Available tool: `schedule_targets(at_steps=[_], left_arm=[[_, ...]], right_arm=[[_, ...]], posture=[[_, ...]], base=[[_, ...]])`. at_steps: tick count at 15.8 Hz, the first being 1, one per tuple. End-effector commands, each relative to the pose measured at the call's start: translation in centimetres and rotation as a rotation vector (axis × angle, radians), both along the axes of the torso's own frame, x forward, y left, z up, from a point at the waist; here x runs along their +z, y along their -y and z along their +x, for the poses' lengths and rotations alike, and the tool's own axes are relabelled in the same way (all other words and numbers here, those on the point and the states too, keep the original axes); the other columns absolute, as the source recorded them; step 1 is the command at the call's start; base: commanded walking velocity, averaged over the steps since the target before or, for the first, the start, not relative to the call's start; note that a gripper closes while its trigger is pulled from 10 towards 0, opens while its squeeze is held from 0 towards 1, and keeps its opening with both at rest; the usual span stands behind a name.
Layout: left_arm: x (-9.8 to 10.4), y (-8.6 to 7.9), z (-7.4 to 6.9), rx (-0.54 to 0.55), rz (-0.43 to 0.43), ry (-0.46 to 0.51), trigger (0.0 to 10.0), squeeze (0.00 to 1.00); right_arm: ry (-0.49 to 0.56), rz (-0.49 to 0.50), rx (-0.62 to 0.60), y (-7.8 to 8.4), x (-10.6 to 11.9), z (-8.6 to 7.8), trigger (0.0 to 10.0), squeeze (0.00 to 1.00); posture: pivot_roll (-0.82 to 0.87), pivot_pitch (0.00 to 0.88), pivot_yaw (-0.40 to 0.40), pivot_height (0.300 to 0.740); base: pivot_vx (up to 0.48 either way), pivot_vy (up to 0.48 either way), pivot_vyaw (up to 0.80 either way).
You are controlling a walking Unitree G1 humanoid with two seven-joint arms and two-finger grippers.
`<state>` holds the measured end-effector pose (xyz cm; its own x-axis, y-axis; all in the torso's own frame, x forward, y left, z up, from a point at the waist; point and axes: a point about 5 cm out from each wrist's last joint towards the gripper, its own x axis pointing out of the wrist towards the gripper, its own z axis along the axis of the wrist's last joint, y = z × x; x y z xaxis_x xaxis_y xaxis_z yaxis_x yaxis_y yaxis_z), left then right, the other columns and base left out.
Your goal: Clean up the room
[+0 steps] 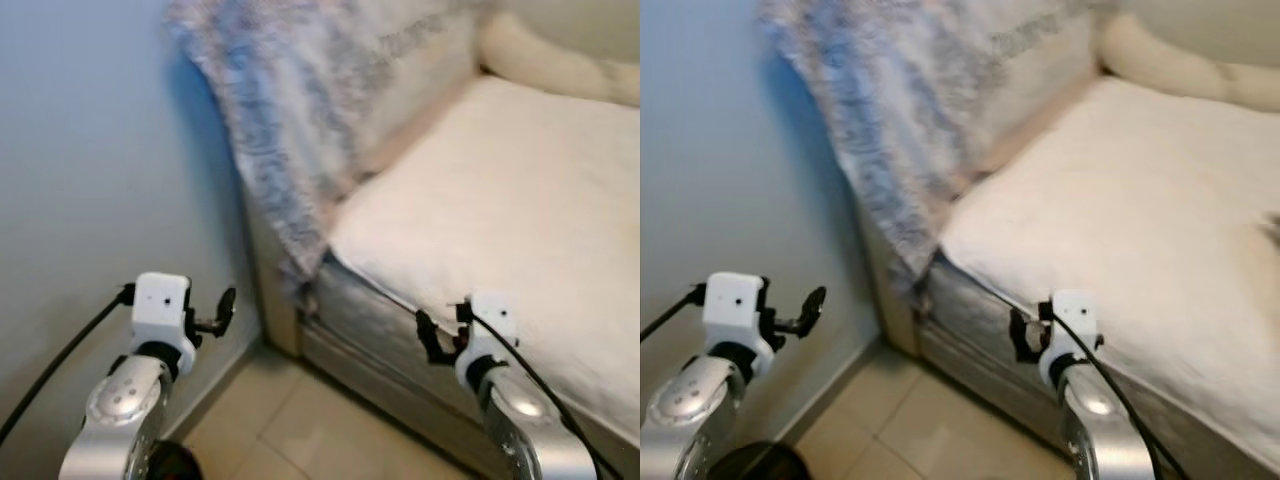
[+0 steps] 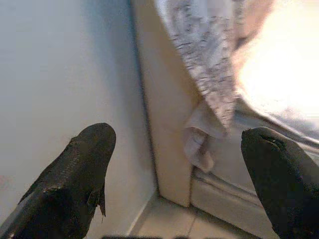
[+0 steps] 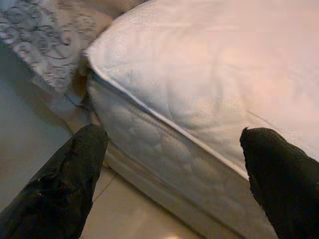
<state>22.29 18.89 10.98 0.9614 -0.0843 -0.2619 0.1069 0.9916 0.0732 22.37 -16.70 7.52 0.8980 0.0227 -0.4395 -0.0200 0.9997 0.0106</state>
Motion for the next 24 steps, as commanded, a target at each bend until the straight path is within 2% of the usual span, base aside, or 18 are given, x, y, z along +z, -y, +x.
schedule_targets(at_steps=[1,10,24], left_arm=[[0.1,0.0,0.4,-0.003,0.017,0.01,10.0,0.0],[0.4,0.2,1.4,-0.001,0.028,0.032,10.0,0.0],[0.2,0.8,2.3,-0.045,0.037,0.037,10.0,0.0]], right_arm=[[0.039,-0.012,-0.017,0.5,0.7,0.3,10.0,0.0],[0.062,-0.047,-0.044,0.7,1.0,1.1,10.0,0.0],[0.058,-0.06,-0.083,0.9,0.6,0.8,10.0,0.0]], posture=[[-0.04,0.0,0.012,0.74],[-0.06,0.0,0.024,0.74],[-0.08,0.0,0.049,0.74]], base=[[0.0,-0.371,0.0],[0.0,-0.473,0.0],[0.0,-0.48,0.0]])
